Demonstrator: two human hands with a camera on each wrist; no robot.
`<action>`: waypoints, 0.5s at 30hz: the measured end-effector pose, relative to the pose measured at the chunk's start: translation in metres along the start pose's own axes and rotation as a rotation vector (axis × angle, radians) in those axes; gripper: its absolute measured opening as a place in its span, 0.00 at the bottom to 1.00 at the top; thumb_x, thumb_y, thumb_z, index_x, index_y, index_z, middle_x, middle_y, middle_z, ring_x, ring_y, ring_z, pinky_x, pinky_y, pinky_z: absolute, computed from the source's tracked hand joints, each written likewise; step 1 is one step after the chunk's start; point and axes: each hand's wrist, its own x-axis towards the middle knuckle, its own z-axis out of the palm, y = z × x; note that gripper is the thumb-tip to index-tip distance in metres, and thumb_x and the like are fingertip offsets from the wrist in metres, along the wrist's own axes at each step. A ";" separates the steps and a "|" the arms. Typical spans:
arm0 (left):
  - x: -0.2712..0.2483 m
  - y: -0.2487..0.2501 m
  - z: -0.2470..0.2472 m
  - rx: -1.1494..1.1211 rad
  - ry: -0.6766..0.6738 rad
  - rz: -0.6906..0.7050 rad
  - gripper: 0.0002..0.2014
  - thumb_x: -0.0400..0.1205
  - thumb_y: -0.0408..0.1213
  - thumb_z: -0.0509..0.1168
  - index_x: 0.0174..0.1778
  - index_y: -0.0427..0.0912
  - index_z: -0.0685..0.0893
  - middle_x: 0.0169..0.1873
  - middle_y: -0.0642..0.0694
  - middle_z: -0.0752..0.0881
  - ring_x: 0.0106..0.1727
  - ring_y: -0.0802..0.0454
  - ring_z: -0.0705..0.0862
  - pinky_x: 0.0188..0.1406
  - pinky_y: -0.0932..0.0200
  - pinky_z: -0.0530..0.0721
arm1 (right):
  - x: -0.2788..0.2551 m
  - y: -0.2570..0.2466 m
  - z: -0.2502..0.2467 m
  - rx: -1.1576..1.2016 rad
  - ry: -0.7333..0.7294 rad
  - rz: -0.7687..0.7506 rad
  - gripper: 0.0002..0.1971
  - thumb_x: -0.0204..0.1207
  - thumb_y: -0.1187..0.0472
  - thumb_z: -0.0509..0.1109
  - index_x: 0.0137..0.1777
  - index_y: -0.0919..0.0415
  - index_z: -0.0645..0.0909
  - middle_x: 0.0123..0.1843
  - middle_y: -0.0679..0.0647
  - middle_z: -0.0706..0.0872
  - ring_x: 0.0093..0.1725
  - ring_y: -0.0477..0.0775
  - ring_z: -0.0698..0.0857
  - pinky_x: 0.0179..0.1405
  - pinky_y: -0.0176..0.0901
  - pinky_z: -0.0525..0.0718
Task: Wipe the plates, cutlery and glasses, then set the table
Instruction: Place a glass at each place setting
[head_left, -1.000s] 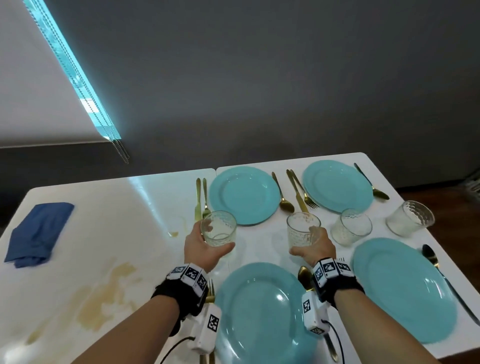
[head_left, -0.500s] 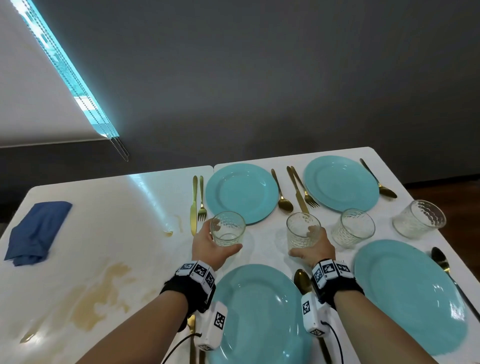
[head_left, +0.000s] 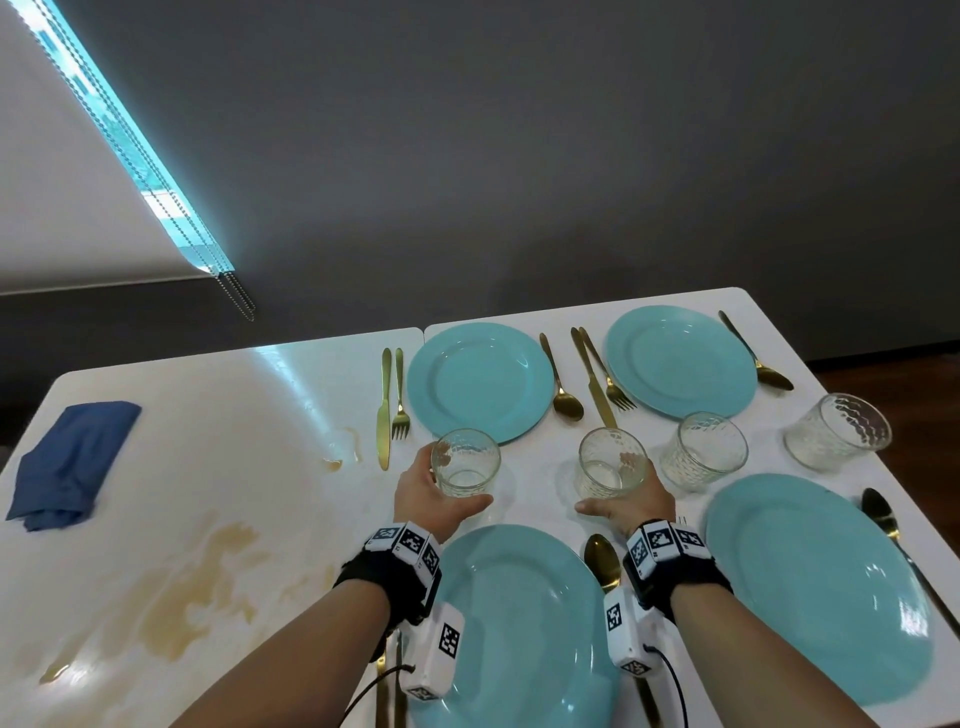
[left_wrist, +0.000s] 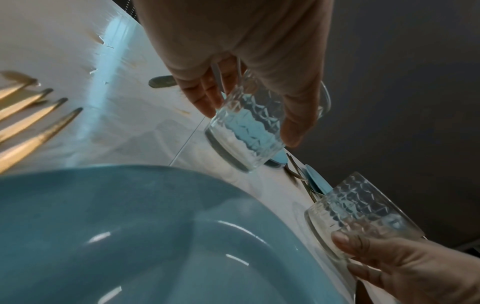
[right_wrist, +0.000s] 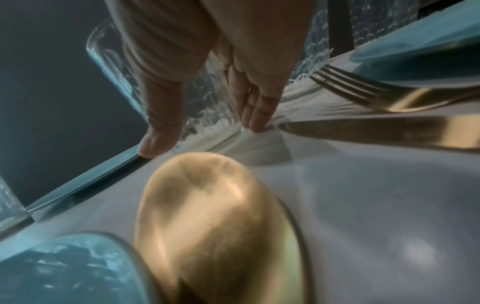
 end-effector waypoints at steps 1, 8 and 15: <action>0.000 -0.001 0.001 0.003 -0.001 0.003 0.40 0.59 0.34 0.84 0.67 0.43 0.75 0.54 0.48 0.84 0.51 0.54 0.80 0.51 0.65 0.74 | 0.000 0.001 0.000 -0.002 0.002 0.009 0.51 0.48 0.64 0.88 0.73 0.60 0.68 0.73 0.58 0.77 0.73 0.61 0.74 0.73 0.47 0.70; 0.003 -0.007 0.006 0.034 0.001 0.014 0.40 0.59 0.34 0.84 0.67 0.43 0.76 0.57 0.45 0.85 0.52 0.54 0.80 0.51 0.65 0.75 | 0.003 0.002 -0.001 -0.014 -0.007 0.040 0.49 0.48 0.65 0.88 0.71 0.61 0.69 0.70 0.59 0.79 0.71 0.62 0.75 0.73 0.50 0.73; 0.004 -0.012 0.014 0.057 -0.001 -0.003 0.41 0.58 0.35 0.84 0.67 0.45 0.75 0.60 0.46 0.84 0.59 0.49 0.81 0.55 0.64 0.74 | 0.002 0.000 -0.009 -0.096 -0.020 0.024 0.49 0.54 0.68 0.85 0.75 0.59 0.64 0.72 0.59 0.76 0.72 0.62 0.74 0.70 0.48 0.73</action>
